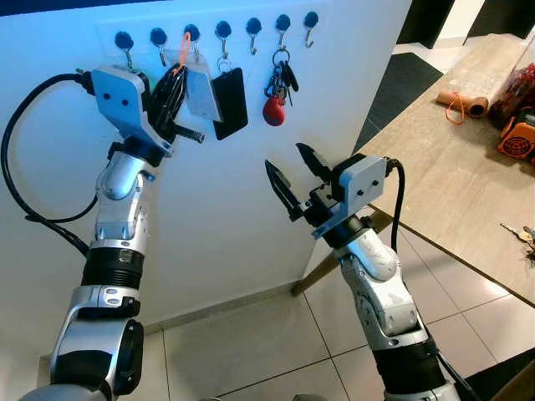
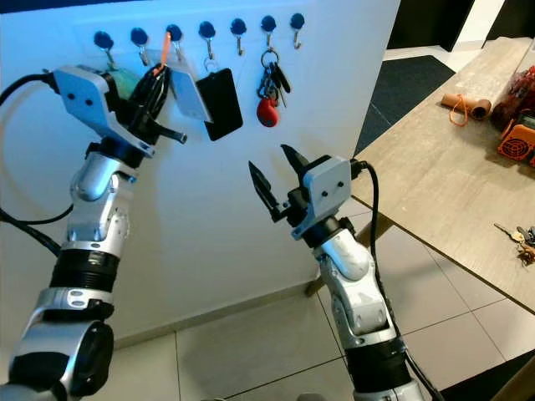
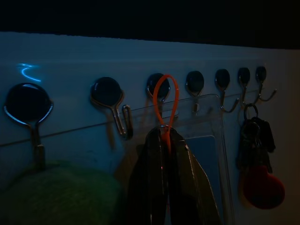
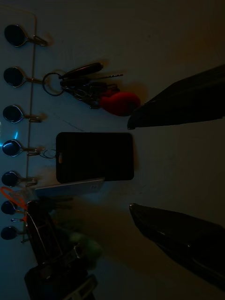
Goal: Hang keys on a hook
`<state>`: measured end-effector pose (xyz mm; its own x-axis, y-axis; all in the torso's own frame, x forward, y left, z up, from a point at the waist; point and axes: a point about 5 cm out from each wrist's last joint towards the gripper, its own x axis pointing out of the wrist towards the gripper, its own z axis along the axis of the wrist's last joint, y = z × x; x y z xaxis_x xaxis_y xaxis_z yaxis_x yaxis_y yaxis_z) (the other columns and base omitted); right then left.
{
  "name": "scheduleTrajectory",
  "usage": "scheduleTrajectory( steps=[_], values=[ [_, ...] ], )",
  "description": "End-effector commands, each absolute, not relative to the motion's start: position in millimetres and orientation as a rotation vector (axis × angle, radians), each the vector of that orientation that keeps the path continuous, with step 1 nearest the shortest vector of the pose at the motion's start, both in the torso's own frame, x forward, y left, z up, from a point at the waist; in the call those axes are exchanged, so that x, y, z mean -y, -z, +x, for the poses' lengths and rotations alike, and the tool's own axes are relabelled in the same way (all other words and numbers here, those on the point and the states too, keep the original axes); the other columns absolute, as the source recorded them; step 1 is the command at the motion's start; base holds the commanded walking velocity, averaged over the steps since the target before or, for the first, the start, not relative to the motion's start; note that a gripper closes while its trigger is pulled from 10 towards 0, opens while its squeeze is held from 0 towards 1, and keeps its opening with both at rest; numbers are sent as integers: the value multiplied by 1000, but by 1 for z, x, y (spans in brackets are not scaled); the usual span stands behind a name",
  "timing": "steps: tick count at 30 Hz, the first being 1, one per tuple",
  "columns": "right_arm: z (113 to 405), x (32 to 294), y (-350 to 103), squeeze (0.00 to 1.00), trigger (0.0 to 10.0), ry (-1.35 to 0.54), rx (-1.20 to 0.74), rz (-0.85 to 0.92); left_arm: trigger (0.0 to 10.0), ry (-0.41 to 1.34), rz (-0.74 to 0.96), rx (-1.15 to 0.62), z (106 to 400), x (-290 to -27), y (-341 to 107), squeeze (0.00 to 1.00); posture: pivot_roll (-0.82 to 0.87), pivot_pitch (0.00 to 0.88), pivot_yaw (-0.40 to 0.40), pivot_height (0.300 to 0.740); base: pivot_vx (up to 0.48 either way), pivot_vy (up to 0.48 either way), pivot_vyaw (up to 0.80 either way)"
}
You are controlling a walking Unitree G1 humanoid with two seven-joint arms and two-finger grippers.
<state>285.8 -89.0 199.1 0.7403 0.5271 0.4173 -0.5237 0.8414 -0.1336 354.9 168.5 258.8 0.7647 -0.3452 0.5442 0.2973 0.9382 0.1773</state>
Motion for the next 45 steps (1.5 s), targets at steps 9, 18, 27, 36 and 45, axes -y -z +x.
scheduleTrajectory(
  steps=[9, 18, 27, 36, 45],
  values=[
    [284, 89, -200, 0, 10000, -581, 458, -10, 10000, 346, 165, 557, 356, -167, -246, 0, 21, 80, -23, 740, 0, 0, 0],
    [284, 88, -200, 0, 10000, -583, 461, -11, 10000, 292, 264, 524, 360, -166, -241, 0, 19, 81, -21, 740, 0, 0, 0],
    [284, 89, -201, 0, 10000, -578, 461, -12, 10000, 224, 393, 520, 362, -172, -241, 0, 19, 83, -21, 740, 0, 0, 0],
    [284, 89, -200, 0, 10000, -579, 459, -12, 10000, 237, 437, 487, 361, -167, -229, 0, 20, 82, -21, 740, 0, 0, 0],
    [286, 94, -207, 0, 10000, -534, 482, 69, 10000, 300, 430, 479, 356, -156, -219, 0, 19, 79, -20, 740, 0, 0, 0]
  ],
)
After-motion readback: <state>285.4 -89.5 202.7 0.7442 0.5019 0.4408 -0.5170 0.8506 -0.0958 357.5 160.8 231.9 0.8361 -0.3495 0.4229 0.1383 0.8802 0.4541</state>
